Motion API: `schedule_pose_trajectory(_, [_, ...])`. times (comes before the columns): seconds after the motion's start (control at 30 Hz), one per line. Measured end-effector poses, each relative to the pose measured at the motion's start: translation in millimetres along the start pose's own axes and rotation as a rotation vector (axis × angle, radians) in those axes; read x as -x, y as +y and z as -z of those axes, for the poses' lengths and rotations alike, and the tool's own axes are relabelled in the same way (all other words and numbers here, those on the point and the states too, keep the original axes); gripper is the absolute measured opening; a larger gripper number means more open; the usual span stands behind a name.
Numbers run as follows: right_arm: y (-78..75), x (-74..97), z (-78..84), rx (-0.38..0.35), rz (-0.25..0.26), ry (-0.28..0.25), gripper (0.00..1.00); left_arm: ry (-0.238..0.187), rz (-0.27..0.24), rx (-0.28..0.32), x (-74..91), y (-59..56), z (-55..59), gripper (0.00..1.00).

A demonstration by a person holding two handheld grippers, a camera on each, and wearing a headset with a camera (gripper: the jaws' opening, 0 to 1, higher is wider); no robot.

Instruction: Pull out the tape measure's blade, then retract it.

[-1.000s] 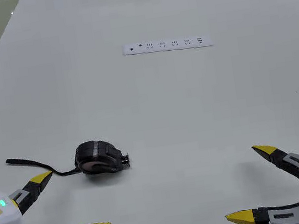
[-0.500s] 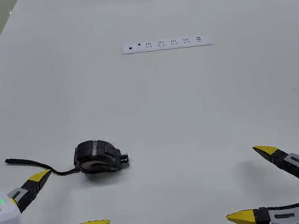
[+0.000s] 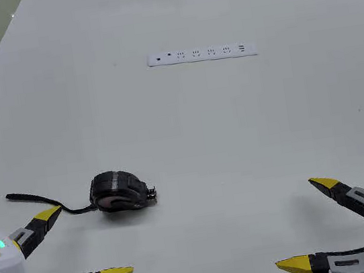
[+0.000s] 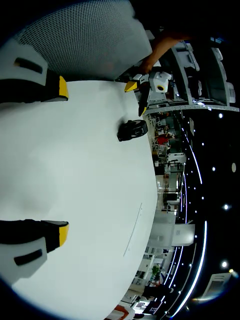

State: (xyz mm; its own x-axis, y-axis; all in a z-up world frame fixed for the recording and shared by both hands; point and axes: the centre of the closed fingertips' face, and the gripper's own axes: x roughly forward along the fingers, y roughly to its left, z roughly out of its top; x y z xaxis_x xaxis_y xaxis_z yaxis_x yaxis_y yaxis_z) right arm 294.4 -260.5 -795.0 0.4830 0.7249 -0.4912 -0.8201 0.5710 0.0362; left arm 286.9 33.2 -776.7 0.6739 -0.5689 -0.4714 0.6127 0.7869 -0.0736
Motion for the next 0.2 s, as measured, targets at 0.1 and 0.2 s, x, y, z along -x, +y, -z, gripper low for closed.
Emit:
schedule_pose_trajectory(0.1, [0.0,0.2,0.2,0.001,0.000,0.001,1.00,0.001,0.002,-0.001,0.1,-0.4,0.1,1.00])
schedule_pose_trajectory(0.2, [0.0,0.2,0.4,0.001,0.001,0.001,1.00,0.001,0.002,0.001,0.1,0.0,0.0,1.00])
